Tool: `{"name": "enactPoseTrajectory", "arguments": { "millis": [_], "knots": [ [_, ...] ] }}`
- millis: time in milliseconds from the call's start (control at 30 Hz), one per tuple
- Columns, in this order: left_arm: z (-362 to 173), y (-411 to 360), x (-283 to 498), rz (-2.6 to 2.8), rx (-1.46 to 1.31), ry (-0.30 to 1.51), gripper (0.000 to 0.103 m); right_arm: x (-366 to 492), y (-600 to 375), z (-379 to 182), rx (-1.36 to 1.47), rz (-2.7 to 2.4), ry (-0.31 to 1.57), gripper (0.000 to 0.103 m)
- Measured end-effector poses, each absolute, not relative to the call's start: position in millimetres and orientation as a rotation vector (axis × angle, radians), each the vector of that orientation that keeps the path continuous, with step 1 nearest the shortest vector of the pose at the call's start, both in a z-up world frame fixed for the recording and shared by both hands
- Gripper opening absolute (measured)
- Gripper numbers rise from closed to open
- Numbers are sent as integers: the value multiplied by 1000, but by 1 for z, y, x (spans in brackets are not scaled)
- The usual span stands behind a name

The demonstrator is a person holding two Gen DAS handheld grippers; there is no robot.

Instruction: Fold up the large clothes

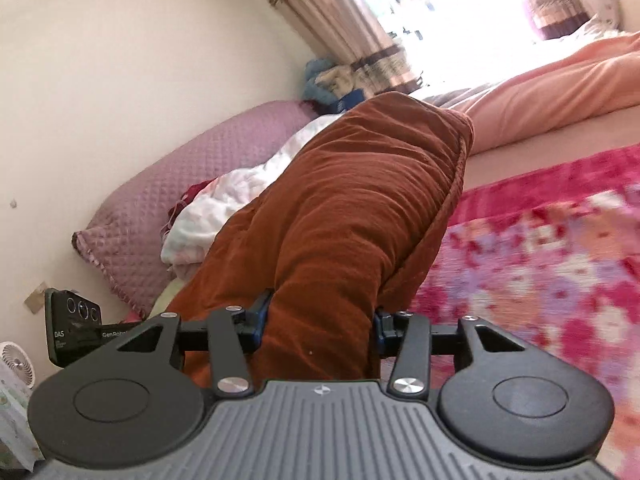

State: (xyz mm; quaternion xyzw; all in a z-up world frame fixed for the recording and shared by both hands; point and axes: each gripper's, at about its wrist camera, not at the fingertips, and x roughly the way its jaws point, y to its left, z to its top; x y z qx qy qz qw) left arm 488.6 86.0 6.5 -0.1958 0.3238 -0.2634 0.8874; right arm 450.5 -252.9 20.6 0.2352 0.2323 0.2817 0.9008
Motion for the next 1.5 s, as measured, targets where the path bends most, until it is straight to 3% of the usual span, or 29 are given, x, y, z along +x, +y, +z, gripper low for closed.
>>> {"name": "enactPoseTrajectory", "arguments": {
  "millis": [233, 333, 367, 433, 600, 667, 767, 833, 1000, 1067, 1133, 1500],
  "knots": [
    [-60, 36, 480, -495, -377, 805, 14, 435, -303, -41, 551, 508, 618, 53],
    [-76, 40, 479, -482, -403, 805, 24, 438, -317, -80, 652, 528, 641, 59],
    [-78, 46, 475, -480, -431, 810, 35, 438, -322, -87, 687, 527, 645, 63],
    [-77, 55, 471, -487, -443, 822, 41, 440, -329, -99, 756, 530, 669, 77],
    [-36, 79, 449, -462, -392, 741, 40, 430, -341, -76, 711, 519, 678, 79],
    [-16, 83, 435, -467, -378, 688, 41, 415, -341, -58, 621, 482, 627, 74],
    [-1, 62, 424, -534, -355, 651, 50, 390, -335, -34, 548, 509, 516, 55],
    [-5, 36, 423, -547, -294, 676, 50, 383, -322, -26, 501, 541, 523, 32],
    [-46, -6, 427, -503, -163, 789, 53, 385, -290, -39, 366, 432, 621, 13],
    [-64, -4, 431, -494, -181, 804, 57, 384, -287, -49, 362, 407, 652, 10],
    [-75, 3, 436, -502, -247, 811, 59, 384, -286, -60, 349, 375, 668, 0],
    [-75, -6, 426, -439, -210, 752, 59, 385, -271, -78, 353, 278, 651, 0]
  ]
}}
